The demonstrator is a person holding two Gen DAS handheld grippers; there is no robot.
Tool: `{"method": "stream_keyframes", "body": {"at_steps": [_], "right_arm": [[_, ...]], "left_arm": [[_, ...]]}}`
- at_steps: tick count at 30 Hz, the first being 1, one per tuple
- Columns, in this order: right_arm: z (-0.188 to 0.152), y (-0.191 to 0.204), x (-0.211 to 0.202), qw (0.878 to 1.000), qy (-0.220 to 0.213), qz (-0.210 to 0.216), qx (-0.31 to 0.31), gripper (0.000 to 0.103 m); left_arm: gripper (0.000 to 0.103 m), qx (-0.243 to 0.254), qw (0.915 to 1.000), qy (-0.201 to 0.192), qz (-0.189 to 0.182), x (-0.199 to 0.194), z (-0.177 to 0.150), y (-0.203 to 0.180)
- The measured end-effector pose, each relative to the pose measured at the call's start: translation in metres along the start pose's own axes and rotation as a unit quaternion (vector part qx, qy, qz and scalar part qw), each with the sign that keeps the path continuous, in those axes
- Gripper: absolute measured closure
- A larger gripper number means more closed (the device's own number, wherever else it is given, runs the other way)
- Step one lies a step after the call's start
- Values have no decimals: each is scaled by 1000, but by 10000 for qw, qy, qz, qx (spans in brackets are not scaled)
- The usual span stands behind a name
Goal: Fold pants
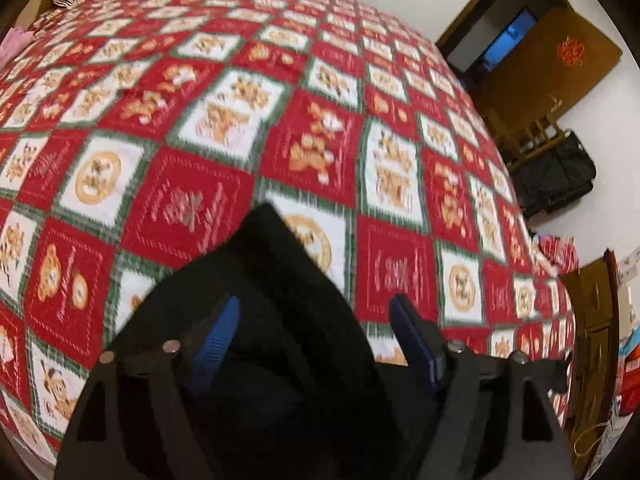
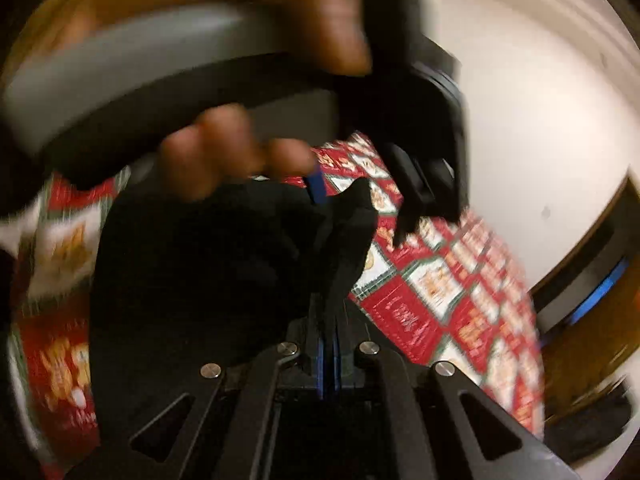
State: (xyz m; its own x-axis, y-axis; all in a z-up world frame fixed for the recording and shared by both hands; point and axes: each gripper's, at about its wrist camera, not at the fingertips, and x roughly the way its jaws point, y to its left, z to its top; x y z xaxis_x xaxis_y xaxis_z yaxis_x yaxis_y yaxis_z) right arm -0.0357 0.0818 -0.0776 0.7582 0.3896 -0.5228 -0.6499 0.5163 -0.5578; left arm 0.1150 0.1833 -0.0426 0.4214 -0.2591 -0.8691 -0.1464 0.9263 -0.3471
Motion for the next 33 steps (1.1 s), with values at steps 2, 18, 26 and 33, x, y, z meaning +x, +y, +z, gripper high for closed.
{"method": "stream_keyframes", "body": {"at_steps": [2, 18, 26, 33], "right_arm": [[-2, 0, -3, 10000, -27, -18, 62, 101], [-4, -30, 0, 9949, -115, -439, 897, 99], [-73, -135, -53, 8998, -389, 525, 4313, 29], [-212, -176, -116, 7119, 241, 149, 7017, 29]], "left_arm": [[24, 100, 9999, -32, 71, -2, -4, -4], [95, 318, 9985, -413, -140, -2, -17, 1], [96, -134, 9903, -1110, -822, -31, -25, 23], [96, -395, 9828, -1397, -1145, -39, -41, 34]]}}
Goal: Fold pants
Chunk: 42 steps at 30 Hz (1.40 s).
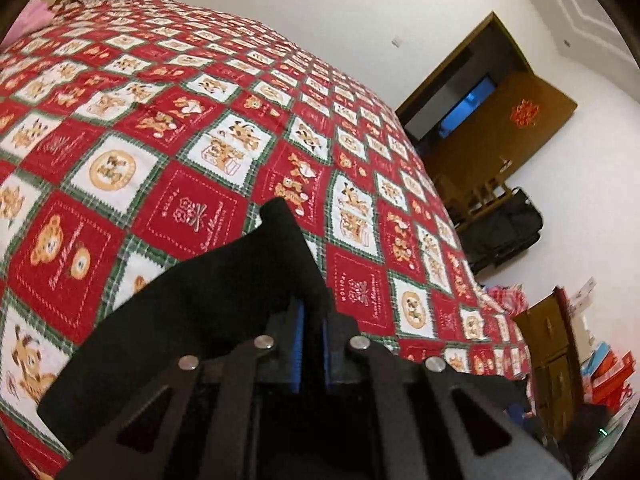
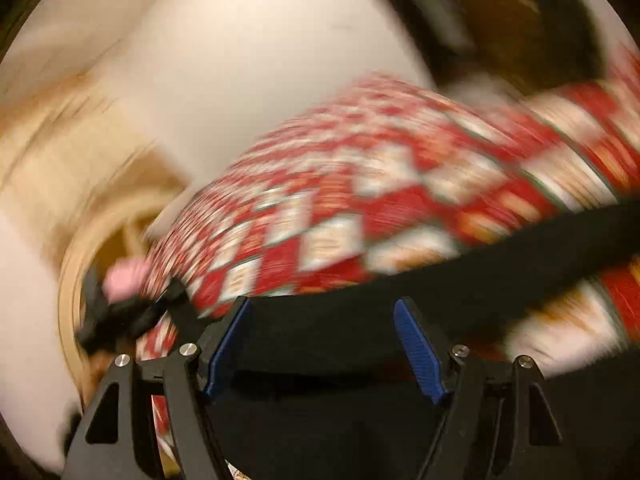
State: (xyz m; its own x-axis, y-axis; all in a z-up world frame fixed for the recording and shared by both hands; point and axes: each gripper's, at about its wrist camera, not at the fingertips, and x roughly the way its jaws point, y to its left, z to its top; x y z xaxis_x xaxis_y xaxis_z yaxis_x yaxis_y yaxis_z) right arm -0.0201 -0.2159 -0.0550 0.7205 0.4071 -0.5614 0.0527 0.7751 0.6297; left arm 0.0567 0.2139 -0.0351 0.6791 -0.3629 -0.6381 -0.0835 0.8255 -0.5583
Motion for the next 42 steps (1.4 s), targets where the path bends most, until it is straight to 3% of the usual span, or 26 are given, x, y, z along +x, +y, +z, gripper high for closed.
{"method": "stream_keyframes", "body": {"at_steps": [2, 5, 7, 9, 12, 14, 17, 22, 26, 30, 35, 42], "right_arm": [[-4, -18, -3, 9995, 92, -58, 284, 32], [-1, -31, 20, 9960, 393, 279, 756, 38], [1, -26, 36, 9965, 441, 224, 675, 45], [8, -20, 60, 9962, 556, 235, 622, 45], [10, -27, 73, 9925, 648, 201, 1013, 58], [11, -37, 78, 9905, 619, 124, 1218, 100], [12, -32, 67, 9924, 424, 327, 1107, 100], [22, 8, 7, 9968, 1, 731, 316, 100], [4, 28, -37, 9967, -73, 781, -196, 100], [-37, 32, -55, 9961, 178, 634, -596, 100], [-86, 20, -48, 9929, 737, 473, -810, 100], [-104, 12, -33, 9887, 1100, 291, -977, 100]], "left_arm": [[96, -111, 9999, -79, -72, -6, -2, 2], [96, -213, 9995, -174, -142, -15, -4, 3], [96, -221, 9994, -209, -158, -19, -5, 2], [96, -219, 9994, -230, -139, -20, -5, 2], [96, -263, 9993, -214, -133, -19, -4, 4], [96, -280, 9993, -212, -105, -19, -4, 4], [96, -251, 9995, -197, -79, -19, -2, 4], [96, -218, 9993, -274, -124, -35, 3, 1], [96, -57, 9993, -337, -154, -59, 4, -3], [96, 16, 9994, -337, -89, -81, -7, 1], [96, -42, 9997, -205, 118, -86, -30, 18], [96, -288, 9971, 120, 687, -72, -56, 49]]}}
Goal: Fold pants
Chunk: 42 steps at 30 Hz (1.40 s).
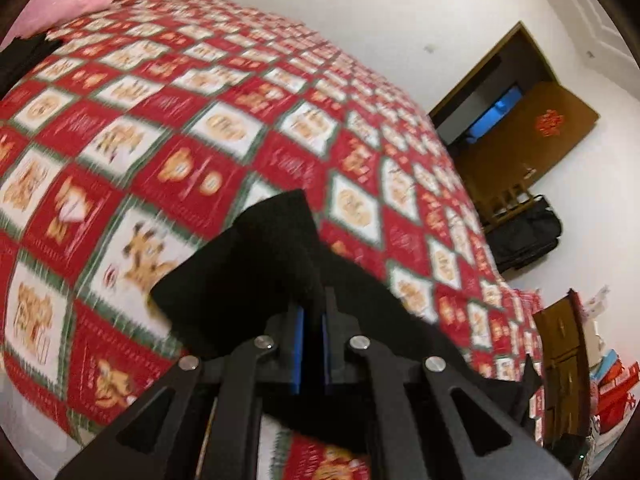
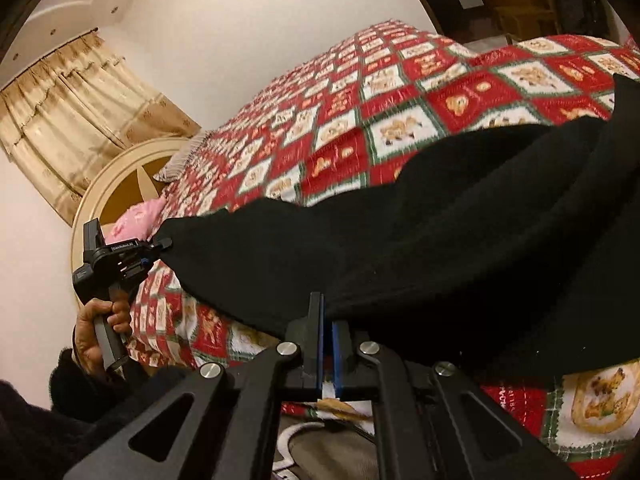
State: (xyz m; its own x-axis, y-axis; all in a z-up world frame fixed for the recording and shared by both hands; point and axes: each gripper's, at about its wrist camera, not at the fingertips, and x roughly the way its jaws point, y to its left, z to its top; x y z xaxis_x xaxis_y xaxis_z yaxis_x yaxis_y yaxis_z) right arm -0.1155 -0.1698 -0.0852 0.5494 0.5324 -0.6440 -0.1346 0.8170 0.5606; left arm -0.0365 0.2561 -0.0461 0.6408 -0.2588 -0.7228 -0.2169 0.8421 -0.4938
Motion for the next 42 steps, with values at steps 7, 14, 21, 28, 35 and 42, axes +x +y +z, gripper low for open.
{"method": "stream_keyframes", "body": {"at_steps": [7, 14, 21, 28, 35, 42], "right_arm": [[-6, -10, 20, 9982, 520, -278, -62, 100], [-8, -28, 30, 9968, 741, -122, 271, 98], [11, -36, -30, 9956, 149, 746, 545, 46], [51, 17, -40, 9939, -318, 520, -921, 47], [62, -21, -32, 9978, -554, -277, -217, 46], [83, -125, -134, 9641, -1929, -1288, 1295, 46]], "left_arm": [[96, -167, 9975, 361, 580, 14, -28, 21], [93, -240, 9944, 549, 870, 20, -39, 31], [83, 32, 9947, 55, 1023, -11, -21, 20], [73, 517, 9845, -271, 1654, -20, -10, 26], [73, 821, 9832, -672, 1487, -30, -8, 10], [73, 2137, 9765, 117, -257, 10, -31, -96]]}}
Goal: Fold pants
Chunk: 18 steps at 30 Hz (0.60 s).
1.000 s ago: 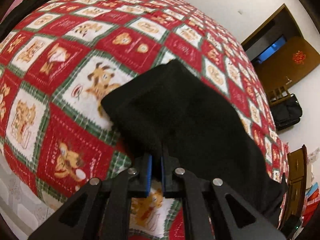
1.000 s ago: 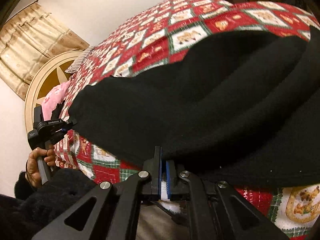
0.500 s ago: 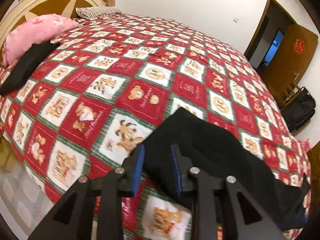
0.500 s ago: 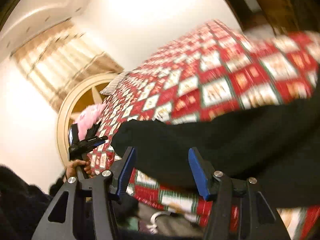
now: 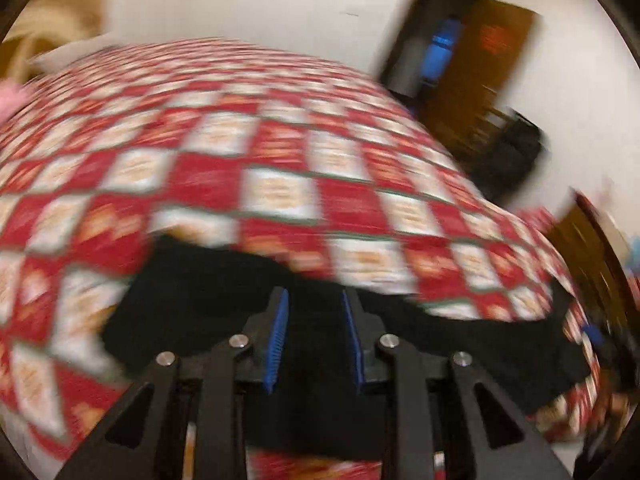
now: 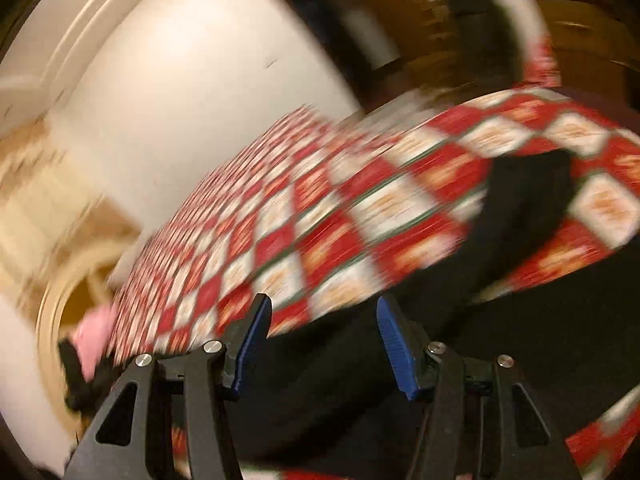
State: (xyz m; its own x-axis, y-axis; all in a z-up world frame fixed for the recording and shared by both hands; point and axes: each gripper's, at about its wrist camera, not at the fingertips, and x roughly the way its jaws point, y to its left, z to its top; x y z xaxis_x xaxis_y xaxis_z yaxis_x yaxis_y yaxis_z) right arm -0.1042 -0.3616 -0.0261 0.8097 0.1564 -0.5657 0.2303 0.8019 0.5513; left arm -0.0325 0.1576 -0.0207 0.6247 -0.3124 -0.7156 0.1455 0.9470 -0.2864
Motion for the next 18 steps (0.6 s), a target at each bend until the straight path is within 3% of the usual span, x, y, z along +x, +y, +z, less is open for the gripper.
{"method": "stream_keyframes", "body": {"at_steps": [3, 6, 10, 13, 16, 18], "right_arm": [[34, -28, 4, 9982, 12, -597, 16, 46], [55, -43, 25, 9975, 223, -674, 45, 46], [69, -44, 75, 9928, 697, -956, -185, 46], [73, -42, 117, 9811, 983, -1580, -532, 46], [70, -53, 146, 9680, 1253, -2092, -588, 46], [68, -52, 147, 9631, 1168, -2303, -764, 47]], "left_arm": [[60, 817, 9937, 285, -709, 22, 4, -70], [58, 1467, 9712, 820, -1686, 46, -3, -147], [58, 1868, 9380, 1562, -2467, 67, -28, -219], [57, 2115, 9223, 1897, -2621, 75, -53, -253], [56, 2272, 9219, 2037, -2387, 85, -68, -263], [56, 2178, 9240, 2136, -2304, 91, -70, -259]]}}
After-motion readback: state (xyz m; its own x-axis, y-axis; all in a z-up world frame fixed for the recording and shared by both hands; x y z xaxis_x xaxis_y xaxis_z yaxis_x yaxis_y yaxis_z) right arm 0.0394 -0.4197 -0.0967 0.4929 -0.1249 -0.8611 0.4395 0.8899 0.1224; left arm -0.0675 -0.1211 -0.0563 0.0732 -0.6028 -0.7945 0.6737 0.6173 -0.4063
